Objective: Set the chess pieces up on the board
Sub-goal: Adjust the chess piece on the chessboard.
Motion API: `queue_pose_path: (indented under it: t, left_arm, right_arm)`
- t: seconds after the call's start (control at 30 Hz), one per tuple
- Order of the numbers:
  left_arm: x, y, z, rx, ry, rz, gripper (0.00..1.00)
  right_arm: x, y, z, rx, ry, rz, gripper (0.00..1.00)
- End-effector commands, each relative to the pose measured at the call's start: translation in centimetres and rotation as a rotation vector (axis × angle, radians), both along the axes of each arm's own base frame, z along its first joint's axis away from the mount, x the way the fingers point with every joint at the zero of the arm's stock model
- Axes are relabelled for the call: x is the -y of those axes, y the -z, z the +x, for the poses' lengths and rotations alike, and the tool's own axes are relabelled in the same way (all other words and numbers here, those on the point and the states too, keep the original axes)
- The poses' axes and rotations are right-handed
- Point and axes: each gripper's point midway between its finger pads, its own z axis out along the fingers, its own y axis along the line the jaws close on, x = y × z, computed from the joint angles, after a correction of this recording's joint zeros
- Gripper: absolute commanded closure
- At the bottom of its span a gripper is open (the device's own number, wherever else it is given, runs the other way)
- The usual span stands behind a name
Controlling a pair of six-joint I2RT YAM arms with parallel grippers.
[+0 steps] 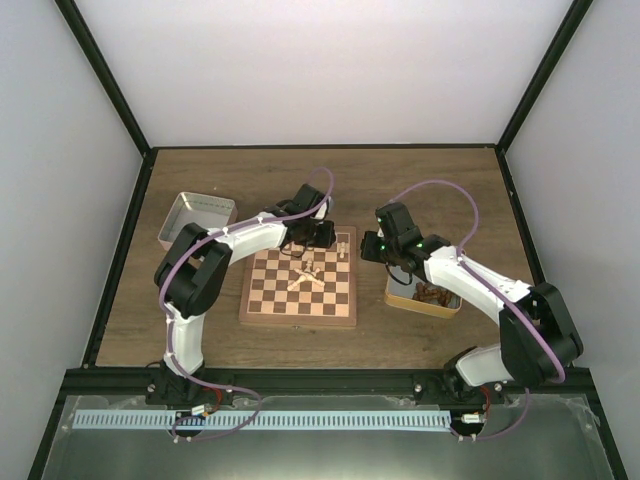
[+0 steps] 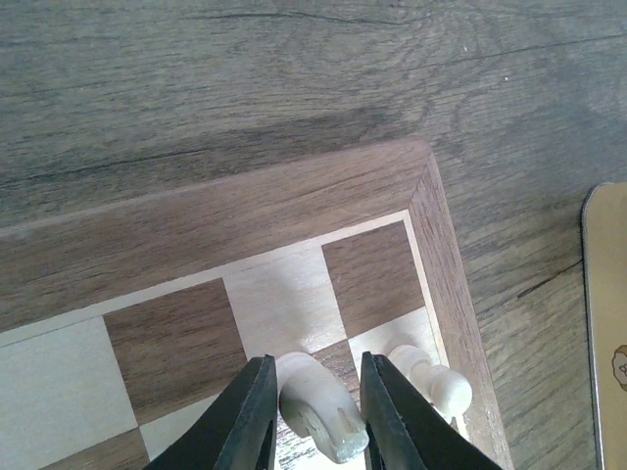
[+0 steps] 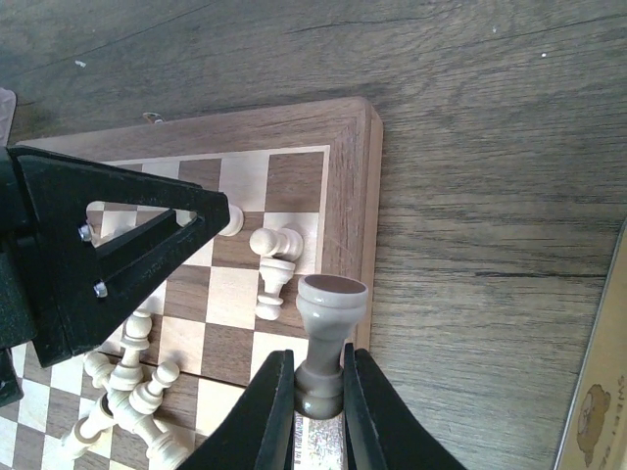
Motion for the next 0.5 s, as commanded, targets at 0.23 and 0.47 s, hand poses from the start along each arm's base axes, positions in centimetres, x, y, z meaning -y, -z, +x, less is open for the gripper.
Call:
queue_pose_path:
  t: [0.23, 0.47]
  left_arm:
    - [1.1, -0.2, 1.7, 0.045, -0.004, 0.008, 0.79]
    - [0.9, -0.3, 2.2, 0.071, -0.013, 0.034, 0.79]
  right_arm:
    - [0.6, -0.5, 0.1, 0.016, 0.025, -0.003, 0.95]
    - [0.6, -0.4, 0.1, 0.015, 0.024, -0.002, 0.95]
